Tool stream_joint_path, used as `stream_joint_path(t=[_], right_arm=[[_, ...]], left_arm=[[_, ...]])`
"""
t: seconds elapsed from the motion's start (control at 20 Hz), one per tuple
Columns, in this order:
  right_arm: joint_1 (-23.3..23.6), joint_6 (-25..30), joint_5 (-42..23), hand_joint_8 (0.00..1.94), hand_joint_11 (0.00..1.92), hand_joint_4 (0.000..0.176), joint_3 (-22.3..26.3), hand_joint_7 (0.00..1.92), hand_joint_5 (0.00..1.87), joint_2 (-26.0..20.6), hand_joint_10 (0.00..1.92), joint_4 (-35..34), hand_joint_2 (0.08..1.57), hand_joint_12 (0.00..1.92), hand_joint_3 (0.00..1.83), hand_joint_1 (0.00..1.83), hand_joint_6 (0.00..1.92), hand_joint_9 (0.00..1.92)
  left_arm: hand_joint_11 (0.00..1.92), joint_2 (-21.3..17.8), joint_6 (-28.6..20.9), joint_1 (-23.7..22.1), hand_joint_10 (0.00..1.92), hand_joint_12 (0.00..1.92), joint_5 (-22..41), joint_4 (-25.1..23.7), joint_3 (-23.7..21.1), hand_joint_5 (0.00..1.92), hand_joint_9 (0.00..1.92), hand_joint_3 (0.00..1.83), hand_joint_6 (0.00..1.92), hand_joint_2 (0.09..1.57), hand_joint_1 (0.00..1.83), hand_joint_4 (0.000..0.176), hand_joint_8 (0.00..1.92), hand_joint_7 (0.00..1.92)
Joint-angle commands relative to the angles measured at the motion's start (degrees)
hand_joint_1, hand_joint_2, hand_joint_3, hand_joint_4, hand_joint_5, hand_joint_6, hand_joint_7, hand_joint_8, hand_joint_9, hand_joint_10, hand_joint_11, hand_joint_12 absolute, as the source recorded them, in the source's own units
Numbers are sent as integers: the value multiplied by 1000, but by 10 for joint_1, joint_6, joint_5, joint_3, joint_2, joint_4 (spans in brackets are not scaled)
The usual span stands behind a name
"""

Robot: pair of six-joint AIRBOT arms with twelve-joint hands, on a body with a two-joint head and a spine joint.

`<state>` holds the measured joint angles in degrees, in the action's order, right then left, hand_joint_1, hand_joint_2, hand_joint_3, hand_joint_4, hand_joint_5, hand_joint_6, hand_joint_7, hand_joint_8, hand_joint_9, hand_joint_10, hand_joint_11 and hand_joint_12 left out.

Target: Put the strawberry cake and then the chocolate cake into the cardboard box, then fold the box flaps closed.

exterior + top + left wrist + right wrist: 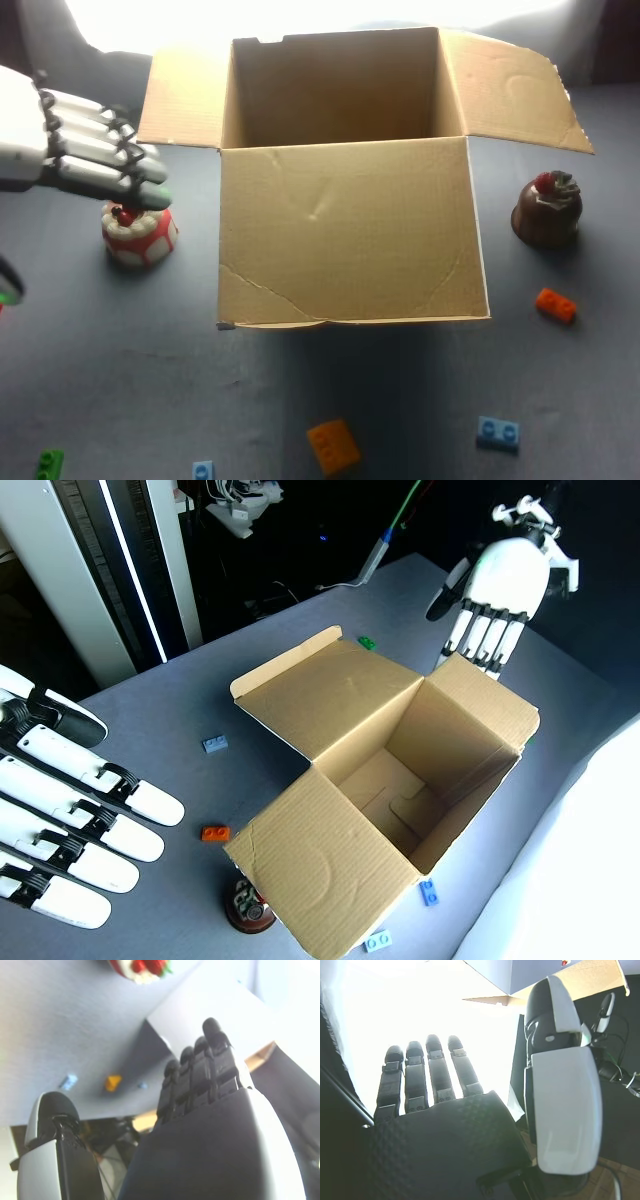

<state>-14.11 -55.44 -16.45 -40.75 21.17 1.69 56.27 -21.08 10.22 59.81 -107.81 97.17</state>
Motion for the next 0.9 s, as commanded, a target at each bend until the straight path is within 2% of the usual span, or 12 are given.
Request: stream_joint_path(t=[0.0,0.1,0.2,0.35,0.45,0.5,0.6,0.75,0.8,0.85], right_arm=[[8,-1,-65,8,0,0,-2,44,0,-7,12,-6,1054,0,0,602,0,30],[8,-1,-65,10,0,0,-2,54,0,-7,12,-6,1050,0,0,600,0,31],[8,-1,-65,6,0,0,-2,47,0,-7,7,-6,1047,0,0,561,0,22],[8,-1,-65,5,0,0,-2,48,0,-7,5,-6,1054,0,0,580,0,18],[8,-1,-65,6,0,0,-2,52,0,-7,7,-6,1055,0,0,575,0,22],[8,-1,-65,1,0,0,-2,42,0,-7,1,-6,1055,0,0,566,0,9],[8,-1,-67,0,0,0,-2,31,0,-7,0,-6,1059,0,0,564,0,3],[9,-1,-68,2,0,0,-2,24,0,-7,2,-6,1050,0,0,575,0,4],[9,-1,-68,4,0,0,-2,31,0,-7,3,-6,1046,0,0,608,0,7],[9,-1,-68,3,0,0,-2,30,0,-7,0,-6,1047,0,0,647,0,1]], left_arm=[[0,0,-6,-2,3,467,-14,45,8,33,67,5,0,1028,552,24,1,57],[0,22,-32,10,4,514,-20,63,37,49,83,0,4,1009,608,17,1,59],[0,40,-46,22,3,462,-22,77,65,50,70,0,2,1019,576,22,2,62],[0,70,-47,37,7,512,-20,96,107,37,74,0,2,986,627,20,3,63],[0,88,-47,48,10,528,-18,109,131,38,90,0,2,997,626,24,5,73],[0,99,-47,56,9,529,-17,117,144,29,90,3,0,1007,605,21,4,72],[0,117,-47,68,3,527,-15,127,164,31,94,2,1,1008,613,25,1,77],[0,143,-47,85,4,520,-15,136,187,50,99,5,8,1016,633,21,3,85],[0,150,-47,88,1,504,-15,137,194,37,91,9,2,1033,603,27,1,79],[0,158,-46,90,2,516,-17,138,202,30,95,9,0,1042,613,23,0,71]])
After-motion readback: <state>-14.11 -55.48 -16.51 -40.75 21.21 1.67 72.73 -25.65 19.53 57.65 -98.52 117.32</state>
